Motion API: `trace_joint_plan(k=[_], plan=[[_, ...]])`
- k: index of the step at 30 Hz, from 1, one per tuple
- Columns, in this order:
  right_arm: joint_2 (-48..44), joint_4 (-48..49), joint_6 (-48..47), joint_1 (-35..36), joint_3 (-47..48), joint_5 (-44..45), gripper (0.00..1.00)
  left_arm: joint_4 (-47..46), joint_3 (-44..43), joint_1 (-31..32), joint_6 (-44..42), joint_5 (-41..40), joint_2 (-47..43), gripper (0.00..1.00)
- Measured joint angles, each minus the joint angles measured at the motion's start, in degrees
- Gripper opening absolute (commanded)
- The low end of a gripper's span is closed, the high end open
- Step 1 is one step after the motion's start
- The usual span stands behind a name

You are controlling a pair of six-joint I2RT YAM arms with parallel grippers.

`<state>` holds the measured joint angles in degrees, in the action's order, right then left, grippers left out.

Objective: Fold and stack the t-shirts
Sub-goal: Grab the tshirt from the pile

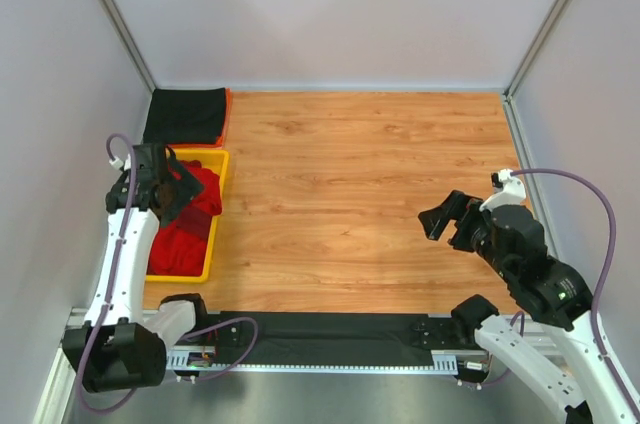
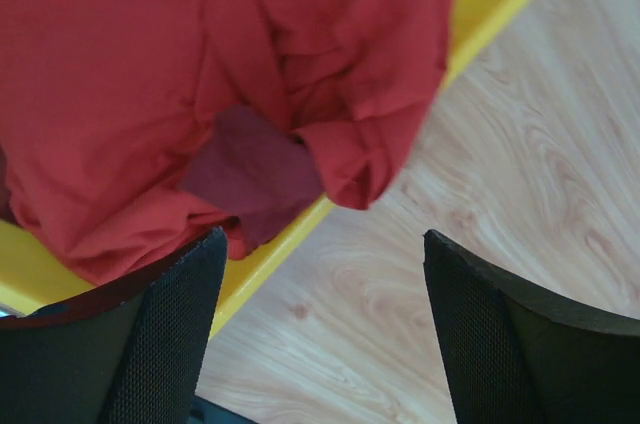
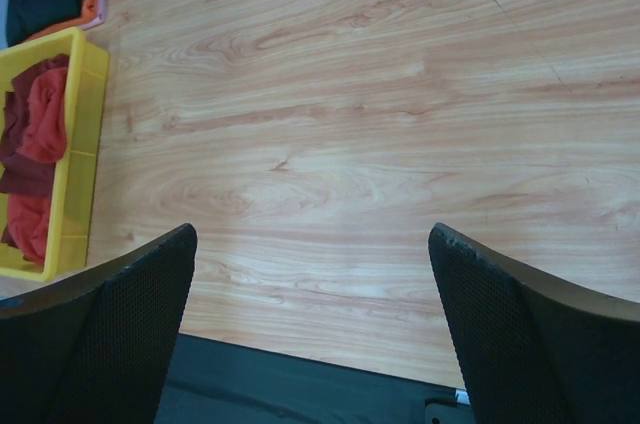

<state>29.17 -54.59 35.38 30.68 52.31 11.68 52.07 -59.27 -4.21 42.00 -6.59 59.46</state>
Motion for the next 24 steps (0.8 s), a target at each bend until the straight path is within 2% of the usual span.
trace_joint_plan(k=[5, 10, 14, 15, 20, 24], plan=[[-2.2, 1.8, -1.4, 0.0, -0.4, -1.4, 1.00, -0.6, 6.9, -3.1, 4.2, -0.9, 0.6, 0.85], [-2.3, 2.1, -2.6, 0.0, -1.0, -2.0, 1.00, -4.7, 7.2, -4.2, 3.0, -0.9, 4.2, 0.84], [-2.1, 2.2, -3.9, 0.0, -1.0, -2.4, 1.00, -5.7, 6.1, -4.9, 2.1, -1.1, 7.6, 0.83], [-2.1, 2.2, -4.2, 0.0, -1.0, -2.4, 1.00, -5.8, 5.5, -5.2, 1.6, -1.3, 8.6, 0.80], [-2.1, 2.1, -5.7, 0.0, -1.0, -2.9, 1.00, -7.5, 0.8, -6.4, -2.2, -3.2, 13.0, 0.77], [-2.1, 2.1, -6.4, 0.0, -1.0, -3.3, 1.00, -10.7, -3.9, -6.4, -5.4, 0.3, 18.1, 0.72]])
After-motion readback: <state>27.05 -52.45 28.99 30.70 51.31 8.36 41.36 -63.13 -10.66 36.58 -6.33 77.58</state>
